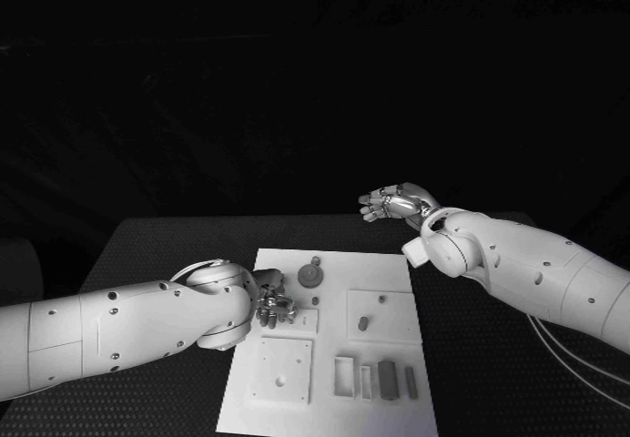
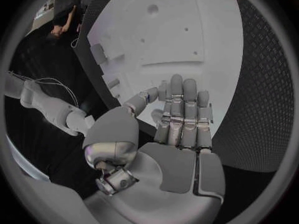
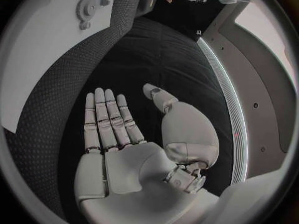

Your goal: Assemble the parts on the task board

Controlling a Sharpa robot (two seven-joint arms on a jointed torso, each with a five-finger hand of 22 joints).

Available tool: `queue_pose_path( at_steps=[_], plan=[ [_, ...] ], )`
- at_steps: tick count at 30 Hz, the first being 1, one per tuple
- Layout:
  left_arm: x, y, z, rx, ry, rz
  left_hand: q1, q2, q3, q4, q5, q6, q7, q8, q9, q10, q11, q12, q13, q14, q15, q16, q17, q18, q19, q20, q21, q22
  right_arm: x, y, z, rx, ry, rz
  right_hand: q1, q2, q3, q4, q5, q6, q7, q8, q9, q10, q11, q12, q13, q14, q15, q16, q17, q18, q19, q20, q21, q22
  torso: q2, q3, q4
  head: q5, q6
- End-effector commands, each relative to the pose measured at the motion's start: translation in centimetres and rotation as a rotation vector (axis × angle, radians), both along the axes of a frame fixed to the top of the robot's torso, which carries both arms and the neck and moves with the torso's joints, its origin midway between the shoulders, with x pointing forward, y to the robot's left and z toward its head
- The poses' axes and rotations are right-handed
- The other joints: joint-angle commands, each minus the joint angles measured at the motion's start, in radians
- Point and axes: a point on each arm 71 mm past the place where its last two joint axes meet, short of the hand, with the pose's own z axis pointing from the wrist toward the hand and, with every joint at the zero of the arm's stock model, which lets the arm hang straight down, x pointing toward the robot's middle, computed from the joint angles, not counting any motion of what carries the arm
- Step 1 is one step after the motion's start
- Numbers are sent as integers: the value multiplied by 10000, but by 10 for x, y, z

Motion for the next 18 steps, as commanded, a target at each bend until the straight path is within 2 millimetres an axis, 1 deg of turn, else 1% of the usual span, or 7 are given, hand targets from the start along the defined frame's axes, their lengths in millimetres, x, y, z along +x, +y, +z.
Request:
queue_pose_path(
  at_steps=[1, 5, 8, 13, 18],
  plan=[
    [-1, -2, -2, 103, -41, -134, -2, 61, 351, -295, 71, 644, -595, 29, 19, 410, -503, 42, 15, -70, -28, 62, -16, -75, 33, -377, 64, 137, -1, 3, 1, 102, 10, 261, 63, 40, -8, -22, 35, -25, 259, 68, -10, 109, -21, -66, -7, 2, 25, 1, -15, 12, -20, 40, -60, -9, 3, -5, -7, -9, -36],
    [-2, -3, -4, 134, -52, -190, -6, 53, 364, -294, 76, 651, -597, 24, 21, 422, -508, 52, 26, -64, -30, 74, -21, -75, 44, -383, 84, 140, -2, 3, 1, 104, -1, 265, 66, 33, -18, -32, 37, -22, 262, 71, -14, 121, -24, -73, -9, 5, 26, 4, -21, 8, -35, 43, -75, -9, 9, -2, -6, -11, -29],
    [-2, -4, -4, 140, -31, -222, -15, 42, 389, -291, 67, 666, -599, 8, 25, 456, -528, 93, 66, -37, -45, 120, -24, -75, 76, -401, 138, 146, -1, 3, 1, 87, 16, 211, 70, 33, -24, -40, 40, -25, 263, 71, -20, 122, -23, -87, -14, -6, 31, -2, -30, 3, -51, 46, -92, -9, -4, 2, 10, -31, -43],
    [-2, -4, -4, 159, -22, -221, -34, 39, 403, -287, 51, 679, -599, -12, 29, 483, -550, 151, 121, -11, -66, 179, -25, -75, 99, -420, 190, 148, -2, 4, 0, 84, 59, 251, 78, 47, -27, -46, 41, -24, 265, 75, -28, 130, -22, -108, -19, -32, 45, -15, -50, -4, -76, 51, -119, -9, 11, 12, -8, -18, -41],
    [-1, -4, -4, 152, -28, -235, -44, 29, 412, -275, 18, 671, -594, -36, 25, 483, -558, 181, 153, -5, -76, 210, -27, -75, 106, -431, 216, 146, -2, 3, 0, 72, 82, 229, 97, 67, -18, -54, 51, -25, 272, 77, -36, 138, -23, -125, -22, -41, 60, -20, -64, -5, -88, 52, -137, -6, 3, 6, -12, -17, -31]
  ],
)
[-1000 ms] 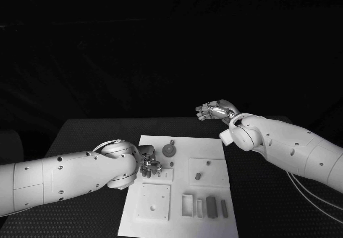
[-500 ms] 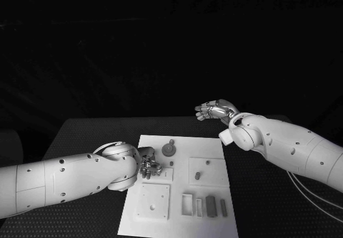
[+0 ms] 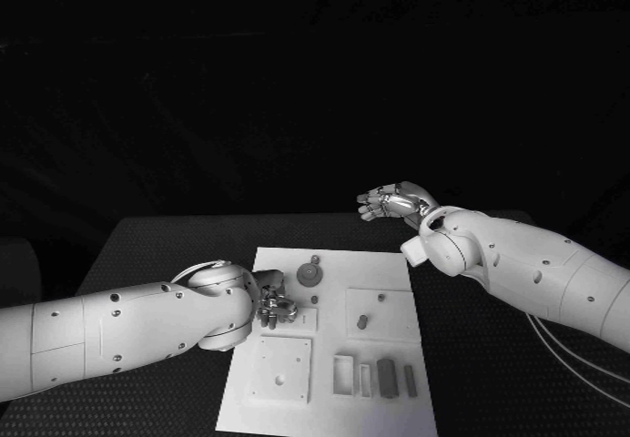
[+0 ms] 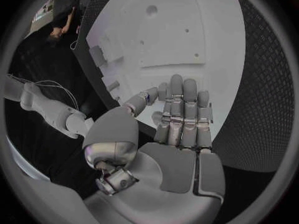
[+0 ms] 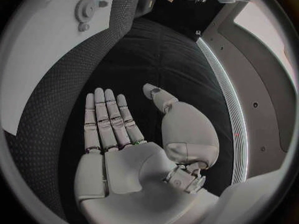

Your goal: Assemble the parts on the task board

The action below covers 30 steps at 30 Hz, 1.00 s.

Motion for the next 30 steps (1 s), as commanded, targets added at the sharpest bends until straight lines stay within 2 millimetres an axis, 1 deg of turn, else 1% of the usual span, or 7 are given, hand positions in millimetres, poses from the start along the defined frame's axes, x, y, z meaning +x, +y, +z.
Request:
queue_pose_path(
  at_steps=[1, 6, 16, 20, 27, 30],
  plan=[
    [-1, -2, 0, 65, 6, -133, 0, 74, 374, -299, -27, 655, -579, -42, 3, 466, -539, 68, 17, -4, -79, 59, -17, -75, 71, -397, 66, 147, -1, 1, 0, 48, 50, 158, 58, 29, -17, -54, 53, -25, 274, 42, -14, 56, -10, -49, -14, -40, 63, -19, -17, -5, -49, 14, -62, -7, 2, -1, 0, 3, 13],
    [-1, -2, 0, 41, -32, -131, -2, 73, 382, -292, -43, 650, -575, -58, -1, 458, -542, 84, 37, 0, -86, 83, -17, -75, 78, -405, 87, 147, -1, 1, 0, 46, 54, 157, 62, 28, -16, -57, 58, -26, 278, 42, -18, 59, -10, -56, -15, -43, 69, -20, -22, -5, -51, 16, -68, -5, -2, 6, 4, -14, 20],
    [-1, -2, 0, 8, -95, -117, 18, 51, 405, -286, -66, 657, -572, -96, -12, 469, -560, 151, 102, 20, -113, 172, -10, -75, 95, -434, 154, 152, -1, 1, -1, 31, 117, 191, 50, 33, -23, -47, 65, -23, 293, 45, -24, 66, -9, -70, -17, -45, 78, -21, -33, -7, -52, 22, -81, -3, 0, -4, 5, -32, -1],
    [0, -3, 0, -13, -121, -109, 27, 23, 421, -276, -73, 639, -562, -131, -40, 451, -555, 163, 121, -1, -114, 190, -15, -75, 81, -437, 170, 151, -1, 2, -1, 21, 145, 219, 38, 35, -29, -36, 65, -24, 304, 45, -29, 69, -8, -80, -18, -47, 82, -22, -40, -8, -53, 25, -89, -2, 2, -3, 6, -8, 12],
    [1, -2, 0, -15, -113, -72, 29, 24, 428, -265, -77, 636, -559, -141, -50, 440, -552, 165, 127, -8, -114, 196, -17, -75, 77, -438, 178, 151, -1, 2, -2, -60, 299, 288, 29, 43, -31, -25, 67, -22, 311, 47, -32, 71, -7, -87, -19, -51, 84, -24, -46, -9, -54, 26, -95, -1, -1, -9, 5, -31, 21],
    [0, -3, 0, -12, -104, -112, 33, 23, 434, -256, -83, 636, -556, -152, -61, 430, -550, 168, 133, -18, -112, 202, -21, -75, 72, -438, 185, 150, -1, 2, -3, -91, 360, 307, 23, 42, -34, -21, 70, -24, 317, 46, -36, 68, -5, -97, -21, -57, 87, -26, -52, -9, -58, 27, -103, 0, 3, -2, -4, -16, 14]
  ],
)
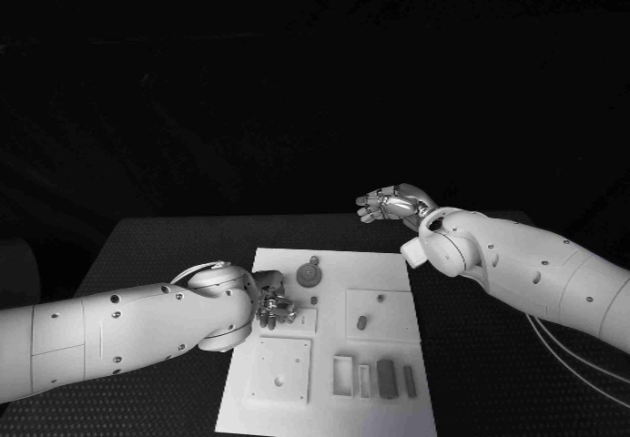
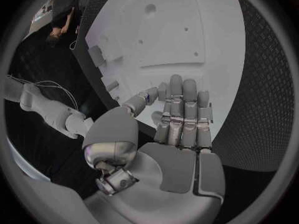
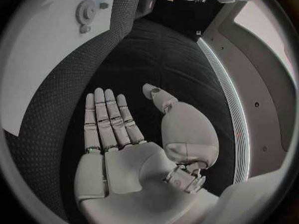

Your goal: Assemble the parts on the task board

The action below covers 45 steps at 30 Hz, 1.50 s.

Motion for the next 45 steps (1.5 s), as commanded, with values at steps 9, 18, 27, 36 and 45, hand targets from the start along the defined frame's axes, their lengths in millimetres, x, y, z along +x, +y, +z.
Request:
queue_pose_path(
  at_steps=[9, 18, 27, 36, 45],
  plan=[
    [-1, -3, 0, 15, 12, -175, 72, 51, 322, -226, -45, 634, -545, -47, 0, 410, -522, 23, 27, -47, -20, 60, -16, -76, 26, -474, 82, 143, -1, 4, -2, -44, 223, 364, 45, 44, -26, -34, 79, -28, 324, 47, -25, 69, -5, -78, -17, -30, 55, -30, -24, -9, -68, 27, -79, 3, 4, 5, 1, 24, 1],
    [-1, -4, -3, 174, 71, -239, 79, 48, 328, -216, -51, 639, -542, -59, -14, 400, -523, 32, 40, -53, -21, 76, -21, -76, 21, -474, 97, 143, -1, 4, -2, -52, 229, 395, 46, 43, -29, -36, 81, -28, 327, 48, -29, 72, -3, -87, -17, -33, 54, -31, -32, -10, -71, 29, -87, 5, 6, 3, -7, 23, -30],
    [-1, -3, -6, 297, 53, -270, 90, 45, 333, -213, -58, 642, -541, -69, -27, 393, -527, 42, 52, -53, -24, 94, -24, -76, 22, -478, 115, 143, -2, 5, -2, -49, 240, 456, 45, 42, -33, -37, 89, -28, 329, 49, -34, 76, -3, -97, -17, -37, 55, -32, -39, -11, -74, 31, -96, 8, 4, 3, 0, -5, -34],
    [-1, -2, -7, 388, 56, -301, 106, 41, 339, -206, -68, 649, -539, -79, -41, 389, -533, 54, 67, -48, -30, 118, -28, -76, 30, -485, 139, 143, -2, 5, -2, -44, 248, 497, 45, 44, -36, -38, 100, -30, 330, 49, -39, 78, -2, -106, -17, -40, 55, -32, -46, -11, -76, 32, -103, 10, 1, 6, 0, 12, -52],
    [0, -3, -7, 362, 139, -286, 26, 54, 287, -136, -96, 714, -553, -80, -67, 417, -554, 109, 117, -10, -55, 196, -39, -76, 65, -503, 209, 136, -2, 6, -2, -52, 259, 522, 48, 46, -39, -42, 111, -30, 330, 51, -43, 80, -1, -117, -17, -42, 55, -32, -54, -11, -77, 33, -111, 14, 2, 8, -12, 9, -62]
  ],
)
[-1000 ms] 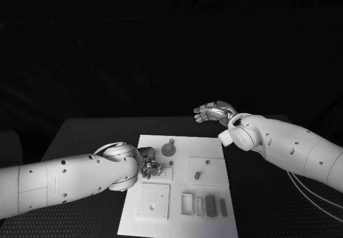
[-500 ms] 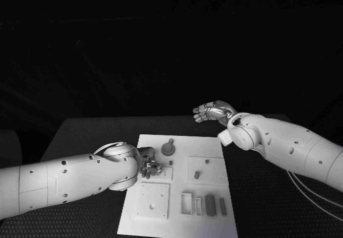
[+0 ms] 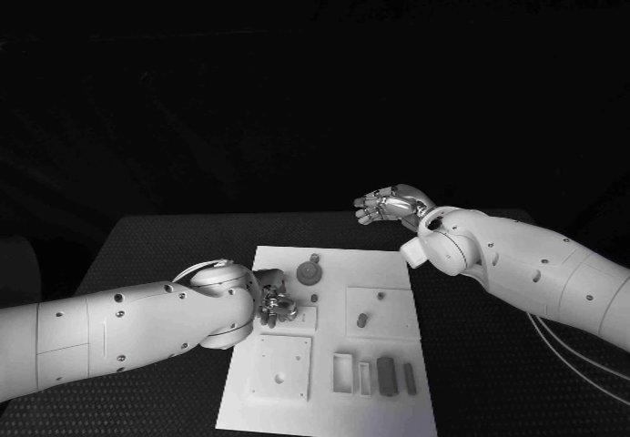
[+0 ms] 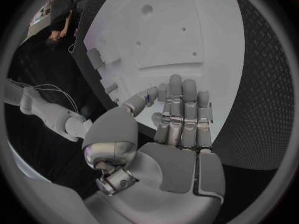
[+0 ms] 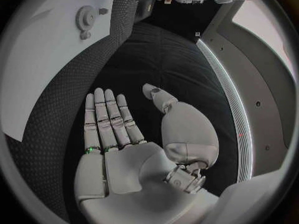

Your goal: Assemble the parts on the task board

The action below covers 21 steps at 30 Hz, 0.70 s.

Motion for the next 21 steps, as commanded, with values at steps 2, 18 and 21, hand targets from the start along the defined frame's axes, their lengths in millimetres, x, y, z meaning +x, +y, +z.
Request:
queue_pose_path(
  at_steps=[2, 18, 21],
  plan=[
    [-1, -1, -5, 113, 220, -88, -93, 80, 101, 67, -20, 646, -523, 19, -40, 385, -467, 87, 40, 4, -74, 81, -28, -76, 73, -516, 87, 124, -1, 3, 0, 3, 23, 241, 49, 46, -39, -42, 37, -31, 330, 51, -11, 81, -1, -41, -11, -43, 56, -32, -13, -11, -40, -4, -36, 13, -2, 2, -5, -3, -3],
    [-2, -2, -8, -21, 554, -91, -843, 442, 11, 698, -897, 829, -594, 36, -83, 467, -505, 149, 118, 48, -131, 227, -116, -76, 73, -584, 181, 52, -1, 3, -1, -164, -16, 355, 210, 68, -4, -176, 12, -37, 329, 59, -38, 102, 0, -94, -10, -55, 61, -28, -55, -8, -47, -1, -78, 39, 0, 7, -3, -18, -12],
    [-2, -3, -8, -28, 601, -107, -897, 470, 19, 749, -932, 846, -600, 37, -87, 475, -508, 150, 124, 51, -135, 242, -128, -76, 71, -589, 192, 44, -2, 3, -1, -178, -19, 358, 242, 78, 4, -201, -4, -39, 330, 61, -44, 105, 1, -105, -11, -58, 62, -27, -63, -8, -48, 0, -87, 45, -2, 7, 1, -21, -20]
  ],
)
